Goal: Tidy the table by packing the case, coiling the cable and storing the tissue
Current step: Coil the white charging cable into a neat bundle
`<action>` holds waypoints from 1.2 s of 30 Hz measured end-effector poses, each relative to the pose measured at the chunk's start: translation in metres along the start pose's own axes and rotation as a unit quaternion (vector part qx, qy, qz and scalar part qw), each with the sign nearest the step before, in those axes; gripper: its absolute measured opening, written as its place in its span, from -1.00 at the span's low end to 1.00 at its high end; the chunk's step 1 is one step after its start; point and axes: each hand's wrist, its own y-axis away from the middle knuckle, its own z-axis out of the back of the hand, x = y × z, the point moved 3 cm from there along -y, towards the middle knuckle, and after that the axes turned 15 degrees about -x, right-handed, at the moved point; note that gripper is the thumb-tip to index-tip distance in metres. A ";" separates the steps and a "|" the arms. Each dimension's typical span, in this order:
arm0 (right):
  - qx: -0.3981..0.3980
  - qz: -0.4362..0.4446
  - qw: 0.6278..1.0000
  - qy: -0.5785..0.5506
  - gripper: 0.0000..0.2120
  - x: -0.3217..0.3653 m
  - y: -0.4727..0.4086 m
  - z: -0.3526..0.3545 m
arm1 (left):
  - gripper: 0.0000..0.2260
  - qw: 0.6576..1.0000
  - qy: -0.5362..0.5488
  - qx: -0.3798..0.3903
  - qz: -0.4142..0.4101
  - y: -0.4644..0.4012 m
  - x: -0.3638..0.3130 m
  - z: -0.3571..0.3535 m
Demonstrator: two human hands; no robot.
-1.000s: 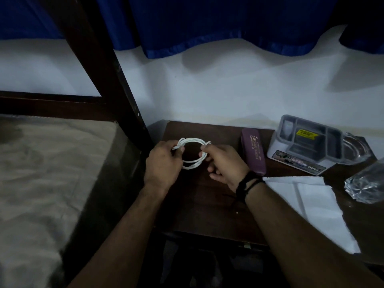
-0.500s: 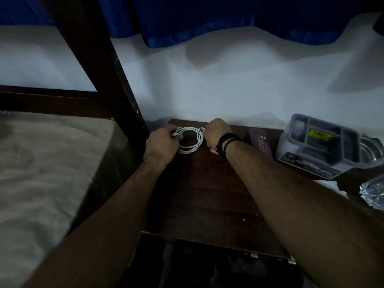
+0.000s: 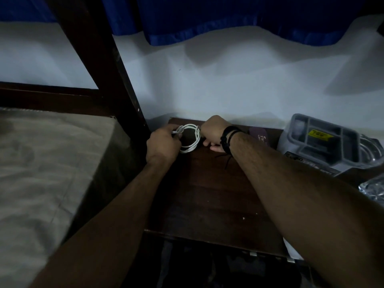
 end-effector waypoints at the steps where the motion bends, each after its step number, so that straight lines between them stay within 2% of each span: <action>1: 0.006 0.004 1.000 -0.002 -0.83 0.001 0.004 0.000 | -0.75 1.000 -0.010 -0.005 -0.008 0.001 -0.002 0.000; 6: 0.044 0.011 0.999 -0.030 -0.73 0.005 0.016 0.000 | -0.71 0.998 -0.040 -0.017 -0.037 0.002 -0.002 -0.001; 9: 0.040 0.001 0.998 -0.044 -0.65 0.005 0.014 0.000 | -0.71 0.998 -0.043 -0.020 -0.047 0.003 -0.002 -0.002; 12: 0.011 0.003 0.999 -0.045 -0.61 0.001 0.007 -0.001 | -0.71 0.997 -0.054 -0.021 -0.055 0.006 -0.003 -0.004; 15: -0.029 0.095 0.995 0.025 -0.63 0.001 -0.002 -0.006 | -0.71 0.997 -0.053 -0.023 -0.059 0.007 -0.002 -0.006; 18: -0.084 0.185 0.973 0.105 -0.62 -0.002 -0.003 -0.008 | -0.71 0.997 -0.054 -0.023 -0.055 0.005 -0.002 -0.009; 23: -0.143 0.258 0.950 0.104 -0.74 -0.010 0.003 -0.014 | -0.65 0.997 -0.055 -0.036 -0.047 0.004 0.002 -0.011; 26: -0.192 0.328 0.909 0.172 -0.66 -0.026 0.015 -0.032 | -0.62 0.993 -0.080 -0.031 -0.080 0.009 0.002 -0.016; 28: -0.246 0.326 0.885 0.222 -0.60 -0.040 0.020 -0.044 | -0.62 0.991 -0.089 -0.028 -0.099 0.009 0.004 -0.019; 30: -0.269 0.302 0.886 0.226 -0.57 -0.043 0.016 -0.046 | -0.62 0.990 -0.088 -0.035 -0.104 0.006 0.007 -0.021; 36: -0.266 0.322 0.880 0.228 -0.54 -0.042 0.011 -0.040 | -0.54 0.992 -0.068 -0.039 -0.101 0.009 0.005 -0.019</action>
